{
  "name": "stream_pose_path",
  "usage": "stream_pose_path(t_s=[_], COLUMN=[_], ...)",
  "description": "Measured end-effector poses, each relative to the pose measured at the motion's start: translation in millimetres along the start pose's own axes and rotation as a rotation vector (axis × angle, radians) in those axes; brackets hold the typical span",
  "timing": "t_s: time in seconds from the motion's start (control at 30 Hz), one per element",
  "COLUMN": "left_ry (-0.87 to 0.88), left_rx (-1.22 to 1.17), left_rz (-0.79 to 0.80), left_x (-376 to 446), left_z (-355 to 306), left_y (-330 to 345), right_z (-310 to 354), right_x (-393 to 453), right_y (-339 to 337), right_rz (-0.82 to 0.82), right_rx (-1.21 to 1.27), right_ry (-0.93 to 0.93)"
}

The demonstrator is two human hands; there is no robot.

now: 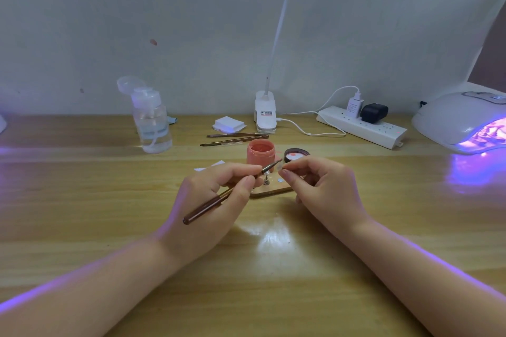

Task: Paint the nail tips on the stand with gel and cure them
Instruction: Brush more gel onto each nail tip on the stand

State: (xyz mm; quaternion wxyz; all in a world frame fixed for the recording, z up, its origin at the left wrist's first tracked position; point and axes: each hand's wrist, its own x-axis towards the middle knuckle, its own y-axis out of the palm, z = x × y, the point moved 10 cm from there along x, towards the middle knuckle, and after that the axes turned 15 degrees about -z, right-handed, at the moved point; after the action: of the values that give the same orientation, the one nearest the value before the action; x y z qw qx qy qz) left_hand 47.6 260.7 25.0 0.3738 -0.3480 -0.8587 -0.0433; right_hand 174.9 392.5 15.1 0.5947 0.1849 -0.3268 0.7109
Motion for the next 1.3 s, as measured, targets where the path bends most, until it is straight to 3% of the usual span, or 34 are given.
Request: stream_pose_path(t_s=[0.27, 1.3], left_ry=[-0.068, -0.136], left_rx=[-0.057, -0.213], left_rz=[0.043, -0.032], left_x=[-3, -2], left_z=[10, 9], left_y=[3, -2], right_z=[0, -2], right_x=[0, -2], right_y=[-2, 3], right_rz=[-0.018, 0.024], right_rx=[-0.023, 0.048], right_ry=[-0.025, 0.013])
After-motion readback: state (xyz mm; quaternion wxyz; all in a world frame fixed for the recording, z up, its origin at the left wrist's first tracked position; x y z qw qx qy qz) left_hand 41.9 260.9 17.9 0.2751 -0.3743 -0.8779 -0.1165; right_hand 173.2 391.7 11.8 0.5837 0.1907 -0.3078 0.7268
